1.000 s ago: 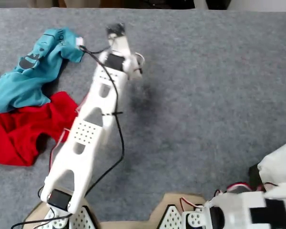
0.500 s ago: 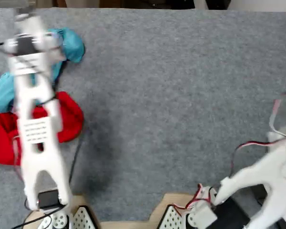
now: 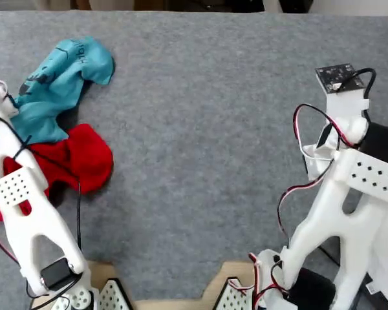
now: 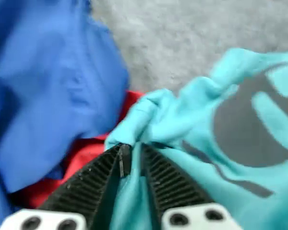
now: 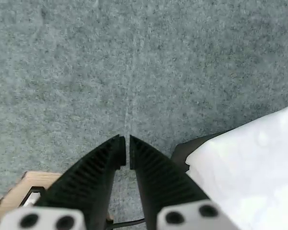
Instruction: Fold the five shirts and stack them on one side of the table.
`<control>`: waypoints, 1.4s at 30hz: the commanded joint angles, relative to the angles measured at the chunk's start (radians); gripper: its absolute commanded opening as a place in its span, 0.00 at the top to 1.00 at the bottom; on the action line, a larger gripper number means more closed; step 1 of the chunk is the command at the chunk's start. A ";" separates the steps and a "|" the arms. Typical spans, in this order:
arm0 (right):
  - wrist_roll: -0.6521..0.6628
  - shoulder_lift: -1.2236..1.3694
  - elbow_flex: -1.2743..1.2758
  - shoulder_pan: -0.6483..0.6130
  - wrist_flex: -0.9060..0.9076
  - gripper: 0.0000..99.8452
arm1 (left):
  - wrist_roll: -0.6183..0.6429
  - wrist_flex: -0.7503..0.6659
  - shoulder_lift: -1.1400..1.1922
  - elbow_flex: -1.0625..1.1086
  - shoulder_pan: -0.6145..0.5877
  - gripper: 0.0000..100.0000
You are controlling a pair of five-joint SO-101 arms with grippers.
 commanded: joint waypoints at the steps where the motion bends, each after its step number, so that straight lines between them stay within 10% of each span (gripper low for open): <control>1: -0.009 -0.033 0.004 -0.015 0.018 0.97 | 0.023 0.049 -0.079 -0.046 0.068 0.98; 17: -0.003 -0.039 0.097 -0.010 0.017 0.97 | 0.247 0.209 -0.467 -0.043 0.580 0.98; 30: 0.161 -0.035 0.091 0.289 0.012 0.97 | 0.262 0.207 -0.456 -0.038 1.200 0.98; 35: 0.221 -0.041 0.091 0.317 0.012 0.95 | 0.284 0.207 -0.430 -0.038 1.224 0.84; 42: 0.222 -0.036 0.091 0.179 0.012 0.67 | 0.419 0.209 -0.519 -0.038 0.971 0.73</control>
